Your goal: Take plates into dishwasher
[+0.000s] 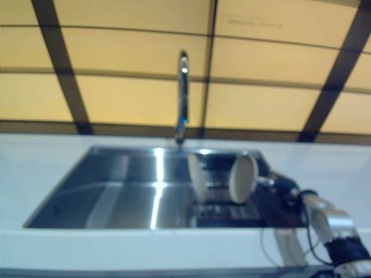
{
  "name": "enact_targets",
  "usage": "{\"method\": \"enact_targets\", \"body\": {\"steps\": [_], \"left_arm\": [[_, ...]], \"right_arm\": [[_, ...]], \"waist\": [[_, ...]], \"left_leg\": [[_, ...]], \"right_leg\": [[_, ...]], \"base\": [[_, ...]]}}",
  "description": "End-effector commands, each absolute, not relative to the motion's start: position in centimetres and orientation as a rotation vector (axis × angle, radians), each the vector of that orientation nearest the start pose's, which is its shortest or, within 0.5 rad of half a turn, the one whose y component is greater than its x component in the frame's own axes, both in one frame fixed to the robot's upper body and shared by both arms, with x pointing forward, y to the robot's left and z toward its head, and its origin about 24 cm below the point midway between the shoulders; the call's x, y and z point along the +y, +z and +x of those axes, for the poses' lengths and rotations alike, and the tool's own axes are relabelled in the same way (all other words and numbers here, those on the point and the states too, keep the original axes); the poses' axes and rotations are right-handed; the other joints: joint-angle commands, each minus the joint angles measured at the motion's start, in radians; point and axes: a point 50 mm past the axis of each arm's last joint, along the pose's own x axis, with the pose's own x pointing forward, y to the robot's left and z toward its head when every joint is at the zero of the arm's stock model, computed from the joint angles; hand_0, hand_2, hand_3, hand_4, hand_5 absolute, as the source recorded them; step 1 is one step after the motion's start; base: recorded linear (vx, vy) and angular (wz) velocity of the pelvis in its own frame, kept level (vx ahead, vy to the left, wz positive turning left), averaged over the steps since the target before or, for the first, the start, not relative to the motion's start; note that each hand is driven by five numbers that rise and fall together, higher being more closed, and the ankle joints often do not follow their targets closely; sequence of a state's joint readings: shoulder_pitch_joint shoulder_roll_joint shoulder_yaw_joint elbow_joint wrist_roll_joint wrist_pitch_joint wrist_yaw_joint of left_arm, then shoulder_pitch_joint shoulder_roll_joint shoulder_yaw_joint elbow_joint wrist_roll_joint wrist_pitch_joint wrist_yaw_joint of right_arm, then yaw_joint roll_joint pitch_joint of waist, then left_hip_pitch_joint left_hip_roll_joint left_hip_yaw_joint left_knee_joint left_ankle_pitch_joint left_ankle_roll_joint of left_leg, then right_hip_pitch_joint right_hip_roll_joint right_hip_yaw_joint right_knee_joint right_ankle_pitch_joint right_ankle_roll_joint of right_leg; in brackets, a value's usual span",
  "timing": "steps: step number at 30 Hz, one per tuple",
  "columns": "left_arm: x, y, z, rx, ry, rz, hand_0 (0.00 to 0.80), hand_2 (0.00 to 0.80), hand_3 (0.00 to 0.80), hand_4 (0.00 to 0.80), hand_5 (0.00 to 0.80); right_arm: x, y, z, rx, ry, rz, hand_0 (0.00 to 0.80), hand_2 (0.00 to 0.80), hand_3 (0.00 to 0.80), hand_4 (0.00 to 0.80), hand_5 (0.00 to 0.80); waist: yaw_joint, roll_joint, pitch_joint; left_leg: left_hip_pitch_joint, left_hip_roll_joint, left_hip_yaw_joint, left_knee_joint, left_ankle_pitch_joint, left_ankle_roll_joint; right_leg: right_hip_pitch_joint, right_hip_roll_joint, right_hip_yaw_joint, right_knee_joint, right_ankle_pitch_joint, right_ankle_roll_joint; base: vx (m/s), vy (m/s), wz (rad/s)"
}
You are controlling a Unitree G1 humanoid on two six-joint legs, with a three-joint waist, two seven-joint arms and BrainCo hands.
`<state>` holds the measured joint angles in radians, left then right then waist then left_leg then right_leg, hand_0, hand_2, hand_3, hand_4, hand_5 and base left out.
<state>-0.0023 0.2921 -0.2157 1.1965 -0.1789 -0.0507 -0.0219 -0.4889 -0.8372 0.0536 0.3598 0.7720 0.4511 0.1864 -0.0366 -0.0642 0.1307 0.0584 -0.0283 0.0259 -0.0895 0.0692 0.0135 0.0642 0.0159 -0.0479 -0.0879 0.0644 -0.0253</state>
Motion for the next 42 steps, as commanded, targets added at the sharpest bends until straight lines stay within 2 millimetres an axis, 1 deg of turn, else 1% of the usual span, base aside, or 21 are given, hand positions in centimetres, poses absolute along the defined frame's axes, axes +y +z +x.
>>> {"method": "enact_targets", "body": {"steps": [1,9,14,24,30,42], "left_arm": [[25.2,-15.3,10.3,1.159,0.068,0.256,0.000,0.000,0.000,0.000,0.000],[25.1,-15.3,10.3,1.159,0.065,0.255,0.000,0.000,0.000,0.000,0.000],[25.1,-15.3,10.3,1.158,0.060,0.257,0.000,0.000,0.000,0.000,0.000],[24.8,-15.3,10.5,1.159,0.048,0.264,0.000,0.000,0.000,0.000,0.000],[24.6,-15.3,10.8,1.156,0.032,0.269,0.000,0.000,0.000,0.000,0.000],[24.1,-15.3,11.5,1.154,0.007,0.283,0.000,0.000,0.000,0.000,0.000]], "right_arm": [[-28.2,16.6,34.1,0.167,0.111,0.043,0.000,0.000,0.000,0.000,0.000],[-28.7,17.4,34.6,0.176,0.072,0.059,0.000,0.000,0.000,0.000,0.000],[-29.1,17.5,34.7,0.188,0.050,0.055,0.000,0.000,0.000,0.000,0.000],[-29.4,17.7,35.2,0.219,0.013,0.059,0.000,0.000,0.000,0.000,0.000],[-29.7,17.8,35.7,0.263,-0.029,0.031,0.000,0.000,0.000,0.000,0.000],[-29.3,18.3,36.5,0.292,-0.079,0.025,0.000,0.000,0.000,0.000,0.000]], "waist": [[0.031,-0.029,-0.048],[0.037,-0.025,-0.048],[0.040,-0.026,-0.048],[0.045,-0.028,-0.044],[0.051,-0.031,-0.044],[0.058,-0.036,-0.038]], "left_leg": [[0.021,0.005,0.019,0.002,-0.059,-0.012],[0.021,0.003,0.013,0.002,-0.059,-0.011],[0.021,0.002,0.011,0.002,-0.059,-0.012],[0.019,0.002,0.009,0.002,-0.059,-0.012],[0.018,0.003,0.013,0.002,-0.059,-0.012],[0.018,0.002,0.018,0.002,-0.059,-0.009]], "right_leg": [[-0.002,-0.056,0.003,0.009,0.005,0.070],[-0.001,-0.059,0.001,0.010,0.005,0.070],[0.001,-0.059,-0.002,0.009,0.005,0.070],[0.000,-0.057,0.000,0.009,0.006,0.069],[-0.002,-0.057,0.000,0.009,0.007,0.069],[-0.006,-0.061,0.004,0.013,0.013,0.071]], "base": [[0.000,0.000,0.00],[0.000,0.000,0.00],[0.000,0.000,0.00],[0.000,0.000,0.00],[0.000,0.000,0.00],[0.000,0.000,0.00]]}}
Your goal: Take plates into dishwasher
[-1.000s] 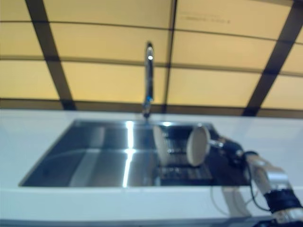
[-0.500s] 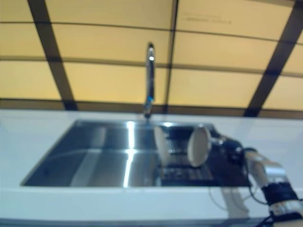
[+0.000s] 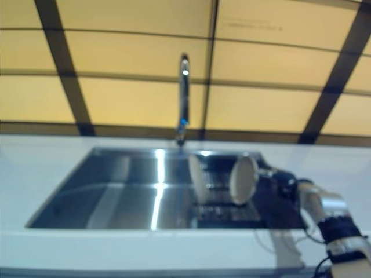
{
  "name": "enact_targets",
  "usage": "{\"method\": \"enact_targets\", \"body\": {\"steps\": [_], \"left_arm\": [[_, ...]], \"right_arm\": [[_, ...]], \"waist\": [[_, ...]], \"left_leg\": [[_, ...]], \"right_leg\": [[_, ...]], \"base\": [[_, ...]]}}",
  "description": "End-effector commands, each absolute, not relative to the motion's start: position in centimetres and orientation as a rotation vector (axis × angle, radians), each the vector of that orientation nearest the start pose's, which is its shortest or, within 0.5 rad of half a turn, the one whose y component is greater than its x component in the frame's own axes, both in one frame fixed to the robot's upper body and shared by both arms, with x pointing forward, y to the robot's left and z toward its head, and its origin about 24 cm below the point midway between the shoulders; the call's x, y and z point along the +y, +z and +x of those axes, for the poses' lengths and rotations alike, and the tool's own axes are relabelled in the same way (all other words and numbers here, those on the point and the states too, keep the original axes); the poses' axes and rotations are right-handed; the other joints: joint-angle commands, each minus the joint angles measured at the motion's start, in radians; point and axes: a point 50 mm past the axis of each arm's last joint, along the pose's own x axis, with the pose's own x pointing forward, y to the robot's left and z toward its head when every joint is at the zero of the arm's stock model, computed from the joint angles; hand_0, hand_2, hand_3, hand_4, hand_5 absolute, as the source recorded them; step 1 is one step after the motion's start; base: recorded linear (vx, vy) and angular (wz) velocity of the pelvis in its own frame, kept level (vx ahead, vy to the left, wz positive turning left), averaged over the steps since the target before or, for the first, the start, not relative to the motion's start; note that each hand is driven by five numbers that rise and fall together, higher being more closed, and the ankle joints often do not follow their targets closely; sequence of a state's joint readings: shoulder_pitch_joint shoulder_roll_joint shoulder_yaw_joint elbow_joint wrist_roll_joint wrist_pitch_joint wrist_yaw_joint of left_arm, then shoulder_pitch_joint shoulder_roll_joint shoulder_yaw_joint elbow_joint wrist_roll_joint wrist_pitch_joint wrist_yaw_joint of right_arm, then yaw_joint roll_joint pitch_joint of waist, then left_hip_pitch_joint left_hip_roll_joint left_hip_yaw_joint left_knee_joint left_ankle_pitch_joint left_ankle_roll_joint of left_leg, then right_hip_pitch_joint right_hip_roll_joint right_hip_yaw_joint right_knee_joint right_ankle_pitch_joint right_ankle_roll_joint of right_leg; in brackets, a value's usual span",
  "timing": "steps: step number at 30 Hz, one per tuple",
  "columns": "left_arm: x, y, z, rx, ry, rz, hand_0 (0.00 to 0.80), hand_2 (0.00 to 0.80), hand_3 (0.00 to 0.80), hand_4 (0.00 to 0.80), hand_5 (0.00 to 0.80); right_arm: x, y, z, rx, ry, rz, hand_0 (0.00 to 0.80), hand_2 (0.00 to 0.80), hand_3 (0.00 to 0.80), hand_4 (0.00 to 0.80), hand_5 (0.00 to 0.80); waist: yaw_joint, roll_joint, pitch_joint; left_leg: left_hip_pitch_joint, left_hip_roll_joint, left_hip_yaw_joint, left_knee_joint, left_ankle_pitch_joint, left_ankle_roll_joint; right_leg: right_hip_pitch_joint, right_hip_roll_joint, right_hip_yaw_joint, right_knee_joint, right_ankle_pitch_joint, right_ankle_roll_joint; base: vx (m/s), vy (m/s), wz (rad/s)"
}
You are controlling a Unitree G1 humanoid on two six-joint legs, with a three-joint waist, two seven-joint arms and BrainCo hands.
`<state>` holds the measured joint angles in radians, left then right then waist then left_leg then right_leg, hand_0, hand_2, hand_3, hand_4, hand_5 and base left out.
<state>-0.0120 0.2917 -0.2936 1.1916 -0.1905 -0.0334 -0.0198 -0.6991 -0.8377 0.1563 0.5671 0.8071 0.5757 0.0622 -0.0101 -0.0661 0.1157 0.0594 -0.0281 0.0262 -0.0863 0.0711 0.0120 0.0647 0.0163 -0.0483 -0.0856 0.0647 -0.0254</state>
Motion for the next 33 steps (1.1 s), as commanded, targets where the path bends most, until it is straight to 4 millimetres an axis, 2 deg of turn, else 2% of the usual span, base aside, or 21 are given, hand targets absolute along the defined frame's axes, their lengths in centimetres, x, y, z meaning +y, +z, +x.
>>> {"method": "enact_targets", "body": {"steps": [1,18,33], "left_arm": [[24.1,-15.3,11.5,1.154,0.007,0.283,0.000,0.000,0.000,0.000,0.000],[23.6,-15.0,12.8,1.140,-0.015,0.295,0.000,0.000,0.000,0.000,0.000],[23.2,-14.9,13.4,1.131,-0.018,0.289,0.000,0.000,0.000,0.000,0.000]], "right_arm": [[-29.3,18.3,36.5,0.292,-0.079,0.025,0.000,0.000,0.000,0.000,0.000],[-26.8,18.9,37.8,0.297,-0.091,-0.020,0.000,0.000,0.000,0.000,0.000],[-25.6,17.5,38.4,0.381,-0.117,-0.048,0.000,0.000,0.000,0.000,0.000]], "waist": [[0.031,-0.034,-0.023],[0.037,-0.036,-0.010],[0.051,-0.035,-0.001]], "left_leg": [[0.017,0.002,0.018,-0.001,-0.060,-0.007],[0.016,0.001,0.028,-0.001,-0.061,-0.001],[0.013,-0.001,0.024,0.002,-0.061,0.002]], "right_leg": [[-0.006,-0.062,0.004,0.011,0.012,0.071],[-0.022,-0.067,0.012,0.025,0.019,0.076],[-0.027,-0.071,0.010,0.032,0.019,0.074]], "base": [[0.000,0.000,0.00],[-0.002,0.006,0.00],[0.000,0.001,0.00]]}}
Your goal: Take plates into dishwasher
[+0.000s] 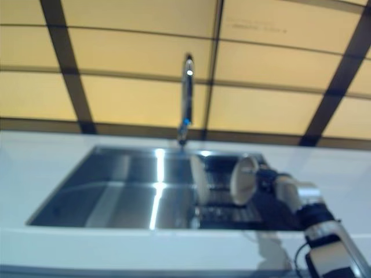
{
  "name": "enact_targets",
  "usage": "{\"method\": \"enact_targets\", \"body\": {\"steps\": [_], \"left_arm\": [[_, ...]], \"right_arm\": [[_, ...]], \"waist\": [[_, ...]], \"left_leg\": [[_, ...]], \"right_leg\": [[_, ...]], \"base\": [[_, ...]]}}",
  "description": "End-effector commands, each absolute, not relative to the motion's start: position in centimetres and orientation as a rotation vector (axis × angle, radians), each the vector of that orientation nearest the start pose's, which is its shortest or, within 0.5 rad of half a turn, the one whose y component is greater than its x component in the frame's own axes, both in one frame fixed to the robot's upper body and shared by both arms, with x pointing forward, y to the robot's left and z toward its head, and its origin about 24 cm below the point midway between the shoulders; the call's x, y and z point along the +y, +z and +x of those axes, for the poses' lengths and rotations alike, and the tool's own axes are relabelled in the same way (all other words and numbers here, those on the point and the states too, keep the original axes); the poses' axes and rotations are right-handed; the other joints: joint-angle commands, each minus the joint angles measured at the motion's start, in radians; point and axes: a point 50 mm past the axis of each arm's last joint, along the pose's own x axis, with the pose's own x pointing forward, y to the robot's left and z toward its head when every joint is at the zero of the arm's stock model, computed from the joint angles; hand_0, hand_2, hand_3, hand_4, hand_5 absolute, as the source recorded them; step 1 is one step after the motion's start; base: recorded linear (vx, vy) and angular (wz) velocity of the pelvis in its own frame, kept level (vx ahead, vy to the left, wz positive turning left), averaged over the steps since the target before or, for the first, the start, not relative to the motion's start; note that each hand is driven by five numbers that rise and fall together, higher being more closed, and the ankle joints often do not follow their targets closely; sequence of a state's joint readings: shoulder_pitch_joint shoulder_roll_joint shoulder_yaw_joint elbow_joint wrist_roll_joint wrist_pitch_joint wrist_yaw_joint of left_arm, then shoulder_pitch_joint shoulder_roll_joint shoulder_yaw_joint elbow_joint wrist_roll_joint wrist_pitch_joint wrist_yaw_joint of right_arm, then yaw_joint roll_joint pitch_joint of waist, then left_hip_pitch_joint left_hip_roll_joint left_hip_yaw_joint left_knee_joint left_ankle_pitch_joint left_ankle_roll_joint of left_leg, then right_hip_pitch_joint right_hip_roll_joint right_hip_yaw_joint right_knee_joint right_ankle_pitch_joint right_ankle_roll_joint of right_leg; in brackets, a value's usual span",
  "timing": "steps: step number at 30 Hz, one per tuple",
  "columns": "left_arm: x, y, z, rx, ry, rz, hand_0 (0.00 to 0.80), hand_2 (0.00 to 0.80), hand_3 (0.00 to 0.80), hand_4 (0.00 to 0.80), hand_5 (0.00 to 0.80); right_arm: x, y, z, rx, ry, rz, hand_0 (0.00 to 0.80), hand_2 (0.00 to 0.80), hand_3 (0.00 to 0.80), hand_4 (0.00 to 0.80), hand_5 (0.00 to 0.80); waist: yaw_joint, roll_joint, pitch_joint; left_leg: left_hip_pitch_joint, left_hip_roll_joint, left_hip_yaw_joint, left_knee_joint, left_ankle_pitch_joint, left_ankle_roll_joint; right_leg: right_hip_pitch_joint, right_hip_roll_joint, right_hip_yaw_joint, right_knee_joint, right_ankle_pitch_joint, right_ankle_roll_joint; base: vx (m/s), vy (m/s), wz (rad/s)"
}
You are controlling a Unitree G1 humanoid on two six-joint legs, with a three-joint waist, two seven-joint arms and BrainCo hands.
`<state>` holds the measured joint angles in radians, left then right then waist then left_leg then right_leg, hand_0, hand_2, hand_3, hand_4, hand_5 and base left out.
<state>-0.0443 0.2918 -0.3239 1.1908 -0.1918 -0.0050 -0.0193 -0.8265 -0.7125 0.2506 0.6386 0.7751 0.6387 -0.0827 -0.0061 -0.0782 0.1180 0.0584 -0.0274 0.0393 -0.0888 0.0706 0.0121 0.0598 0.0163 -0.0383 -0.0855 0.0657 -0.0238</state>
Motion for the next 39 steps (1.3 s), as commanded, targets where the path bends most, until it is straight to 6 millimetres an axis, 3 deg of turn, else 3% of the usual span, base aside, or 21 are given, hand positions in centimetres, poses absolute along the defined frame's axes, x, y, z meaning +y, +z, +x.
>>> {"method": "enact_targets", "body": {"steps": [1,13,14,15,18,21,23,29,32,34,35,39], "left_arm": [[23.15,-14.94,13.47,1.130,-0.017,0.289,0.000,0.000,0.000,0.000,0.000],[23.39,-14.74,13.89,1.119,-0.010,0.289,0.000,0.000,0.000,0.000,0.000],[23.37,-14.74,13.90,1.118,-0.010,0.288,0.000,0.000,0.000,0.000,0.000],[23.37,-14.74,13.90,1.118,-0.010,0.288,0.000,0.000,0.000,0.000,0.000],[23.33,-14.72,13.95,1.114,-0.011,0.287,0.000,0.000,0.000,0.000,0.000],[23.31,-14.64,14.11,1.108,-0.012,0.281,0.000,0.000,0.000,0.000,0.000],[23.31,-14.65,14.09,1.107,-0.012,0.279,0.000,0.000,0.000,0.000,0.000],[23.22,-14.64,14.20,1.102,-0.012,0.280,0.000,0.000,0.000,0.000,0.000],[23.28,-14.62,14.22,1.102,-0.009,0.282,0.000,0.000,0.000,0.000,0.000],[23.35,-14.59,14.24,1.100,-0.009,0.282,0.000,0.000,0.000,0.000,0.000],[23.41,-14.57,14.25,1.099,-0.008,0.281,0.000,0.000,0.000,0.000,0.000],[23.36,-14.52,14.39,1.095,-0.008,0.279,0.000,0.000,0.000,0.000,0.000]], "right_arm": [[-25.53,17.36,38.38,0.386,-0.118,-0.045,0.000,0.000,0.000,0.000,0.000],[-25.75,17.03,38.53,0.397,-0.130,-0.052,0.000,0.000,0.000,0.000,0.000],[-25.77,16.98,38.53,0.398,-0.130,-0.054,0.113,0.113,0.113,0.113,0.113],[-25.77,16.98,38.53,0.398,-0.130,-0.054,0.113,0.113,0.113,0.113,0.113],[-25.72,16.97,38.54,0.402,-0.129,-0.058,0.216,0.216,0.216,0.216,0.216],[-25.73,16.82,38.48,0.410,-0.131,-0.065,0.420,0.420,0.420,0.420,0.420],[-25.81,16.75,38.45,0.411,-0.131,-0.069,0.474,0.474,0.474,0.474,0.474],[-25.93,16.68,38.47,0.403,-0.144,-0.074,0.496,0.496,0.496,0.496,0.496],[-25.94,16.94,38.52,0.391,-0.151,-0.079,0.590,0.590,0.590,0.590,0.590],[-26.00,17.11,38.55,0.382,-0.157,-0.087,0.762,0.762,0.762,0.762,0.762],[-26.04,17.16,38.55,0.376,-0.158,-0.091,0.800,0.800,0.800,0.800,0.800],[-26.15,17.39,38.57,0.356,-0.167,-0.099,0.800,0.800,0.800,0.800,0.800]], "waist": [[0.048,-0.022,-0.003],[0.054,-0.019,0.008],[0.054,-0.019,0.009],[0.054,-0.019,0.009],[0.054,-0.019,0.011],[0.055,-0.018,0.013],[0.054,-0.017,0.013],[0.055,-0.018,0.016],[0.055,-0.017,0.018],[0.055,-0.017,0.019],[0.055,-0.016,0.020],[0.053,-0.014,0.023]], "left_leg": [[0.013,-0.002,0.010,0.005,-0.061,0.002],[0.004,-0.003,0.003,0.006,-0.059,0.004],[0.004,-0.003,0.003,0.007,-0.059,0.004],[0.004,-0.003,0.003,0.007,-0.059,0.004],[0.003,-0.004,0.002,0.007,-0.058,0.005],[0.002,-0.003,0.003,0.007,-0.058,0.004],[0.002,-0.003,0.003,0.007,-0.058,0.005],[-0.001,-0.003,0.000,0.007,-0.057,0.006],[-0.003,-0.003,-0.001,0.008,-0.057,0.006],[-0.004,-0.004,-0.002,0.008,-0.057,0.007],[-0.005,-0.004,-0.002,0.009,-0.056,0.007],[-0.005,-0.004,-0.002,0.009,-0.057,0.008]], "right_leg": [[-0.023,-0.071,0.000,0.033,0.018,0.073],[-0.033,-0.073,-0.003,0.039,0.018,0.073],[-0.034,-0.073,-0.003,0.039,0.018,0.073],[-0.034,-0.073,-0.003,0.039,0.018,0.073],[-0.035,-0.072,-0.002,0.041,0.018,0.072],[-0.036,-0.073,-0.003,0.041,0.019,0.073],[-0.037,-0.072,-0.001,0.042,0.019,0.072],[-0.041,-0.072,-0.001,0.045,0.018,0.072],[-0.044,-0.072,-0.001,0.047,0.018,0.072],[-0.045,-0.072,0.000,0.048,0.018,0.072],[-0.046,-0.072,0.000,0.049,0.018,0.072],[-0.047,-0.072,0.003,0.050,0.018,0.072]], "base": [[0.000,0.000,0.00],[0.000,0.000,0.00],[0.000,0.000,0.00],[0.000,0.000,0.00],[0.000,0.000,0.00],[0.000,0.000,0.00],[0.000,0.000,0.00],[0.000,0.000,0.00],[0.000,0.000,0.00],[0.000,0.000,0.00],[0.000,0.000,0.00],[0.000,0.000,0.00]]}}
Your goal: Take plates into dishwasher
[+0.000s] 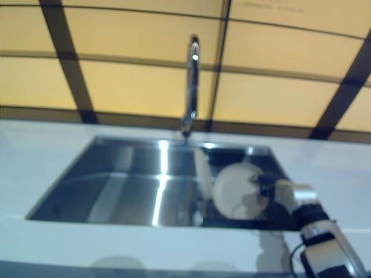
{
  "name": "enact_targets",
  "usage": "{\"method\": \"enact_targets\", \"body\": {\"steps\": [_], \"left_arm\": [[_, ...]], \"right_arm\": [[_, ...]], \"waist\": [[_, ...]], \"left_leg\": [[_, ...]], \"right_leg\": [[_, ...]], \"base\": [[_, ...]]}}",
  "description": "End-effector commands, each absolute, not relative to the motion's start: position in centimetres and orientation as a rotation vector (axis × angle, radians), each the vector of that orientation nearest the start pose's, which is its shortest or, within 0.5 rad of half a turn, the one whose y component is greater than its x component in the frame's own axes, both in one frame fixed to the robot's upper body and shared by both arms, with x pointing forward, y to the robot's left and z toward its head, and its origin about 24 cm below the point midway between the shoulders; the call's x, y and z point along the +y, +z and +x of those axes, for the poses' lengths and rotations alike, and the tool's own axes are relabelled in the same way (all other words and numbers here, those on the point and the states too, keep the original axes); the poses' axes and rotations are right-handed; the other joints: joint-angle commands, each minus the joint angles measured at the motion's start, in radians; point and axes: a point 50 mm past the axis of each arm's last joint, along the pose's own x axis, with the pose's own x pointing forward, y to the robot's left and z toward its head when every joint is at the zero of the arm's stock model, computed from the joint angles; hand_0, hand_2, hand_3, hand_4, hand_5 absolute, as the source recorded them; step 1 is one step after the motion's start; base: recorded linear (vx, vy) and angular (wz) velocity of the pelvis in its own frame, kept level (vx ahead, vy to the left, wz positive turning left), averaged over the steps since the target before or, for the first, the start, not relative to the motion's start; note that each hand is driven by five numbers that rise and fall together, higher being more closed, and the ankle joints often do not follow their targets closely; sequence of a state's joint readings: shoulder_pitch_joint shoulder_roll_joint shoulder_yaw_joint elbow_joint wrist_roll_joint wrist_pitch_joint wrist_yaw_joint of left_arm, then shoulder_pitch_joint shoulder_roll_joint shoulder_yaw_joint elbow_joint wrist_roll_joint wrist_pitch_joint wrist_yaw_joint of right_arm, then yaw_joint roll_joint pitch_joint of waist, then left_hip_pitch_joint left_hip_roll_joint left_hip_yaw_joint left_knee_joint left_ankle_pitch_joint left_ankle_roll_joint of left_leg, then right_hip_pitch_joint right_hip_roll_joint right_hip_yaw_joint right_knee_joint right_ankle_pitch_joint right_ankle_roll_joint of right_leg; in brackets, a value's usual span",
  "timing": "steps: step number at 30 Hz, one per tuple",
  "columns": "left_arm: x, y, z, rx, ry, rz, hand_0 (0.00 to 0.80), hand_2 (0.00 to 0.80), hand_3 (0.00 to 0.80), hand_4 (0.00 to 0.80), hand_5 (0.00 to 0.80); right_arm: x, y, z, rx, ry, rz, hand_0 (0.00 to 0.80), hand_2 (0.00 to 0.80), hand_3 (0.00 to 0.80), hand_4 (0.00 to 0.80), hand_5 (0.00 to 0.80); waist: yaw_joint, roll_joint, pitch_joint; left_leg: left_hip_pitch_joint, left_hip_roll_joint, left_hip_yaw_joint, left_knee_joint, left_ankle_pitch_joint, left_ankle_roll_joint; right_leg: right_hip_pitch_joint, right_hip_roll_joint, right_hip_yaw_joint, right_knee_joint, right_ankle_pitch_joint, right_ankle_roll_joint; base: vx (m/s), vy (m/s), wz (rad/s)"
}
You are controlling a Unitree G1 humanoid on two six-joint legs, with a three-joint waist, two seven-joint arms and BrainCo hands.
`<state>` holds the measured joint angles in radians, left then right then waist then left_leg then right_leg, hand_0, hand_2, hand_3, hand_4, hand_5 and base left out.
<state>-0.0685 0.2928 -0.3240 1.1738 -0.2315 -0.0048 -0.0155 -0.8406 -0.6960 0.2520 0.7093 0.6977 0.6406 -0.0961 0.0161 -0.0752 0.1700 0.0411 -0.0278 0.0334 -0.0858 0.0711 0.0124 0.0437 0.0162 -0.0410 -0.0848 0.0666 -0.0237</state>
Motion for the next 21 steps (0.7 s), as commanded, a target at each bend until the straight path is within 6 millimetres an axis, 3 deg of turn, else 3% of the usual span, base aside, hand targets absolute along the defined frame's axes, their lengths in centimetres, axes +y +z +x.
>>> {"method": "enact_targets", "body": {"steps": [1,6,21], "left_arm": [[23.3,-14.5,14.4,1.095,-0.007,0.278,0.000,0.000,0.000,0.000,0.000],[23.2,-14.5,14.6,1.091,-0.013,0.277,0.000,0.000,0.000,0.000,0.000],[23.6,-14.5,14.2,1.092,-0.001,0.274,0.000,0.000,0.000,0.000,0.000]], "right_arm": [[-26.2,17.5,38.6,0.351,-0.168,-0.100,0.800,0.800,0.800,0.800,0.800],[-26.3,18.3,38.7,0.303,-0.192,-0.114,0.800,0.800,0.800,0.800,0.800],[-27.0,24.3,38.0,-0.012,-0.192,-0.104,0.800,0.800,0.800,0.800,0.800]], "waist": [[0.031,-0.017,-0.029],[0.032,-0.015,-0.026],[0.016,-0.020,-0.032]], "left_leg": [[0.013,-0.004,0.004,0.005,-0.057,0.007],[0.012,-0.003,0.004,0.005,-0.056,0.007],[0.011,0.000,0.008,0.004,-0.061,0.005]], "right_leg": [[-0.031,-0.072,0.005,0.049,0.017,0.072],[-0.031,-0.074,0.003,0.050,0.017,0.073],[-0.034,-0.071,0.011,0.047,0.015,0.074]], "base": [[0.000,0.000,0.00],[0.000,0.000,0.00],[0.000,0.000,0.00]]}}
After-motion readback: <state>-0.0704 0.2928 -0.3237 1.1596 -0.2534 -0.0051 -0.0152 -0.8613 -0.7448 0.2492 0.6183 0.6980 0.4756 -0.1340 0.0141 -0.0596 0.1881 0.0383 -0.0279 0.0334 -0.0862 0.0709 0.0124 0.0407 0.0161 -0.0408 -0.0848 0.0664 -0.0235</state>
